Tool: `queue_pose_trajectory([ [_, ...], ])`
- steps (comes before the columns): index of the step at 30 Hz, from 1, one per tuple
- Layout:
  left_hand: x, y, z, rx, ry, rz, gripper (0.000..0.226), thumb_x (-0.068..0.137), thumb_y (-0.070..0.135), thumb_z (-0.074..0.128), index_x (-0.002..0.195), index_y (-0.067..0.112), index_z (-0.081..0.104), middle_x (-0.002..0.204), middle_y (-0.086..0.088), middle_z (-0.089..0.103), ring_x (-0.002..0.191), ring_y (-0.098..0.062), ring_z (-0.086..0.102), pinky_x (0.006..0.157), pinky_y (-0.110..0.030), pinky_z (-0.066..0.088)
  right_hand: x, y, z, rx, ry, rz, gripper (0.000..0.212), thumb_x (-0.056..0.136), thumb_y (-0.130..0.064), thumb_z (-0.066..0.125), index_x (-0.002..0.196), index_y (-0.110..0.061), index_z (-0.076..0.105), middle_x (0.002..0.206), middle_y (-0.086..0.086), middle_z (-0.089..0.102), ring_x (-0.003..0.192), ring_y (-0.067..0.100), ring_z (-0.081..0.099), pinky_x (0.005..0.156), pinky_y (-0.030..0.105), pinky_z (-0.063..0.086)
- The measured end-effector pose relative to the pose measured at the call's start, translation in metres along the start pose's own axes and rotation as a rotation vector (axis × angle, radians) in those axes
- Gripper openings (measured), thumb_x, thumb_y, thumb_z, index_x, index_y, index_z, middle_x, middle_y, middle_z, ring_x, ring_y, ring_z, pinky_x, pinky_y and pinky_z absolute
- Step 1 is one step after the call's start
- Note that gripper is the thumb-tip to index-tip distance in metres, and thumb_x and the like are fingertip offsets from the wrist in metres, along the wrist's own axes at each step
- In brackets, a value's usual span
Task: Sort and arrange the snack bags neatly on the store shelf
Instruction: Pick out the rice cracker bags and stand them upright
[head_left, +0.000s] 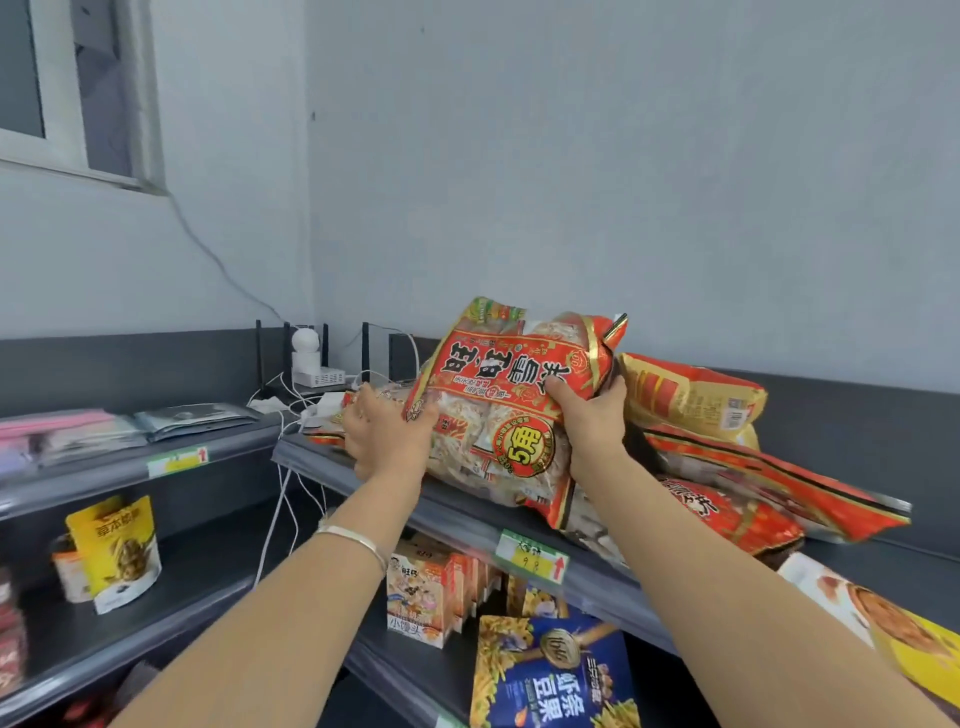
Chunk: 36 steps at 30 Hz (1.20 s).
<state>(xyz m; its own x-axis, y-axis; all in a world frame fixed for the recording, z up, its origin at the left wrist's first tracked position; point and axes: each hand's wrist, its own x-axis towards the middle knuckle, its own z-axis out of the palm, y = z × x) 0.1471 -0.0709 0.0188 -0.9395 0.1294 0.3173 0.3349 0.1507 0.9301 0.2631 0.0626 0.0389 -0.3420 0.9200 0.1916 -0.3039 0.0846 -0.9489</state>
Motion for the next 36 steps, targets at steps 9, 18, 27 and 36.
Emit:
queue_pose_trajectory([
  [9, 0.050, 0.003, 0.056, -0.811, -0.709, -0.436, 0.061, 0.075, 0.051, 0.071, 0.123, 0.017, 0.057, 0.116, -0.011, 0.066, 0.106, -0.033, 0.062, 0.092, -0.052, 0.049, 0.066, 0.023, 0.069, 0.270, 0.012, 0.021, 0.080, 0.077, -0.031, 0.079, 0.140, -0.021, 0.032, 0.122, 0.004, 0.060, 0.106, 0.026, 0.063, 0.093, 0.050, 0.052],
  [18, 0.138, 0.017, 0.097, -0.827, -0.292, -0.164, 0.092, 0.068, 0.009, 0.081, 0.141, 0.024, 0.027, 0.119, -0.008, 0.058, 0.095, -0.027, 0.065, 0.071, -0.040, 0.057, 0.138, 0.006, 0.078, -0.379, 0.184, -0.265, 0.081, 0.086, -0.043, 0.066, 0.149, -0.017, 0.022, 0.150, 0.015, 0.024, 0.133, 0.038, 0.033, 0.107, 0.048, 0.035],
  [27, 0.214, 0.013, 0.122, -0.658, -0.540, 0.002, 0.075, 0.077, 0.007, 0.074, 0.136, 0.027, 0.032, 0.114, -0.006, 0.060, 0.090, -0.025, 0.067, 0.064, -0.036, 0.056, 0.207, 0.017, 0.090, -0.817, -0.026, -0.324, 0.107, 0.070, -0.070, 0.063, 0.152, -0.026, 0.009, 0.151, 0.012, 0.032, 0.134, 0.034, 0.039, 0.103, 0.055, 0.040],
  [36, 0.278, 0.020, 0.184, -0.565, -0.836, 0.293, 0.086, 0.079, 0.012, 0.074, 0.144, 0.027, 0.021, 0.128, 0.000, 0.053, 0.105, -0.015, 0.061, 0.075, -0.029, 0.053, 0.254, 0.028, 0.075, -0.201, -0.065, -0.051, 0.053, 0.076, -0.018, 0.079, 0.115, -0.016, 0.043, 0.105, 0.009, 0.069, 0.089, 0.028, 0.071, 0.082, 0.049, 0.057],
])
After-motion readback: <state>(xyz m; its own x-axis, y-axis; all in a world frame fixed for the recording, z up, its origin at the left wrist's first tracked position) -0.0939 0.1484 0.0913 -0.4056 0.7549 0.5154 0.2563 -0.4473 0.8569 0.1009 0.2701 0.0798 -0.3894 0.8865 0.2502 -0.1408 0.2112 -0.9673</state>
